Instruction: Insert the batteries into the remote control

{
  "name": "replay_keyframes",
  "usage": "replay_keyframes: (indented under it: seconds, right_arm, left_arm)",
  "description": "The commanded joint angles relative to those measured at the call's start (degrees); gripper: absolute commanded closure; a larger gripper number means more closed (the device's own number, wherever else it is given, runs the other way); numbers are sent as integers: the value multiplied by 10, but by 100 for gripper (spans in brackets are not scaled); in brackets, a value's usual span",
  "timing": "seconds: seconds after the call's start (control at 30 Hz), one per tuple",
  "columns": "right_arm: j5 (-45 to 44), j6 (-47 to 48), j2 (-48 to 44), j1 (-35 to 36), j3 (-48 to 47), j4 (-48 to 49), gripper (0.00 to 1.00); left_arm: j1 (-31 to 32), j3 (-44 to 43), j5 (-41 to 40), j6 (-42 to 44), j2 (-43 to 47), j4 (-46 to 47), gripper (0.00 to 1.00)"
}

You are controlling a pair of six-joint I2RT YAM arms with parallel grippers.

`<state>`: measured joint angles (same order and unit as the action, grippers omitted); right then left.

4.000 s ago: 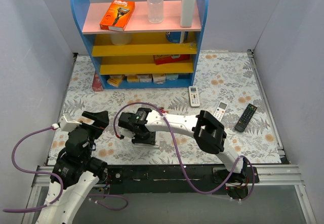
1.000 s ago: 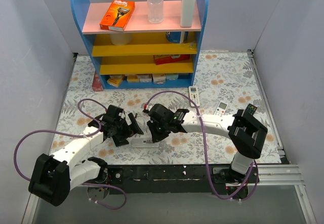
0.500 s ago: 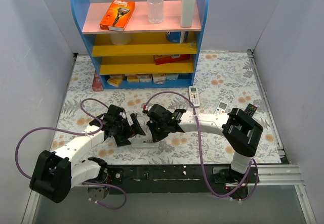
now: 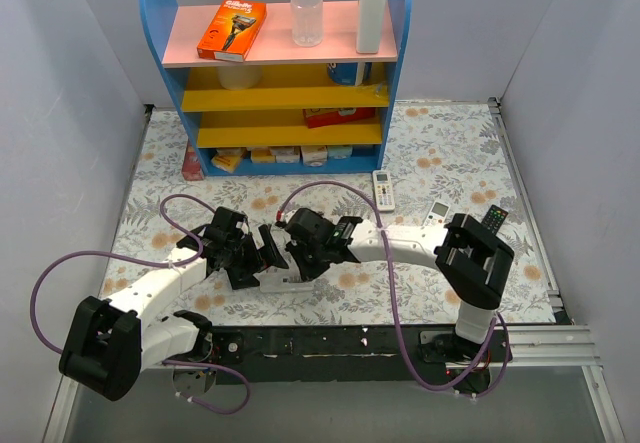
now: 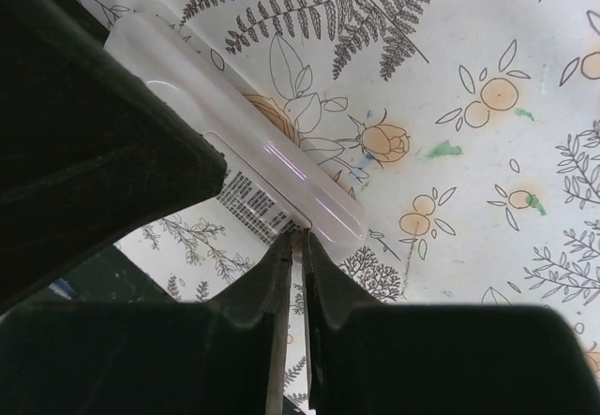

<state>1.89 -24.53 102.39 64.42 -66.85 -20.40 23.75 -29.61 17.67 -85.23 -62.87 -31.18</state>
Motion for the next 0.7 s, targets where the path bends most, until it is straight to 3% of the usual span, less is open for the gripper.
replay_keyframes:
  seconds: [0.0, 0.2, 0.5, 0.67]
  right_arm:
    - [-91, 47, 31, 25, -14, -38, 83]
    - [-186, 70, 54, 64, -11, -75, 81]
    - [-184, 78, 4, 72, -42, -69, 76]
    - [-184, 79, -40, 49, -75, -65, 68]
  left_arm:
    - [1, 4, 10, 4, 8, 9, 2]
    - [1, -2, -25, -11, 24, -7, 2]
    - [0, -2, -56, -32, 45, -15, 2]
    - [-1, -13, -97, -52, 78, -17, 2]
